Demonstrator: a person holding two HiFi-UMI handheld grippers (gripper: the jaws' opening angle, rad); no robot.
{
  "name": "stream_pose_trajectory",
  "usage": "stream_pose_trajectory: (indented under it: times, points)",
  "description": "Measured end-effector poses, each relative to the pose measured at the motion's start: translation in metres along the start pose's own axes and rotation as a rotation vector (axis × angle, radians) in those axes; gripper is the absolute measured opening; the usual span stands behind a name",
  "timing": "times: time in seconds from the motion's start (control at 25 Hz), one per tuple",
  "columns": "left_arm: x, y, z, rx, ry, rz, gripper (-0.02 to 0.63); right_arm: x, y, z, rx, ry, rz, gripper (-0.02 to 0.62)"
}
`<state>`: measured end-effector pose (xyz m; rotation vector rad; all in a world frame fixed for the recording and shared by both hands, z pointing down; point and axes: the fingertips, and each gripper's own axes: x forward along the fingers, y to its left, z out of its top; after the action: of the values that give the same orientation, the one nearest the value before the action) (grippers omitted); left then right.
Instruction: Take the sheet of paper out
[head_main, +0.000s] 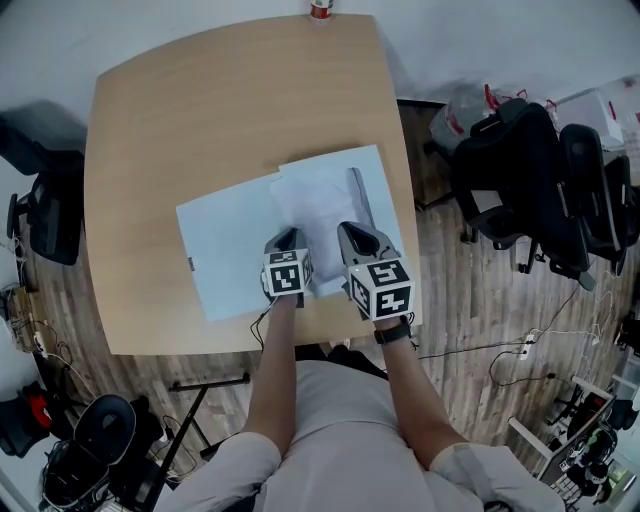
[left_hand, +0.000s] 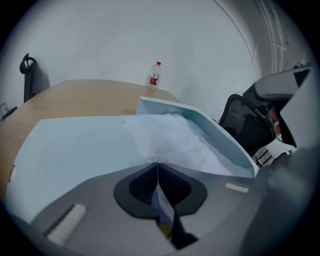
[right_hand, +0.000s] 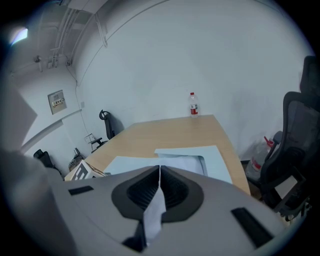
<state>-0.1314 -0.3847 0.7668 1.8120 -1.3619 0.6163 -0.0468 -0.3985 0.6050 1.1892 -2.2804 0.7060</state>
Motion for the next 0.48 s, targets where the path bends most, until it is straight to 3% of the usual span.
stream_pose_trajectory:
  times: [0.2, 0.48]
  points:
    - [-0.011, 0.000, 0.006, -0.019, -0.031, 0.011, 0.015, -0.014, -0.003, 0.006, -0.011, -0.021, -0.005, 0.014]
    - [-0.042, 0.002, 0.029, 0.017, -0.092, 0.035, 0.014, -0.035, 0.002, 0.029, -0.041, -0.086, 0.008, 0.014]
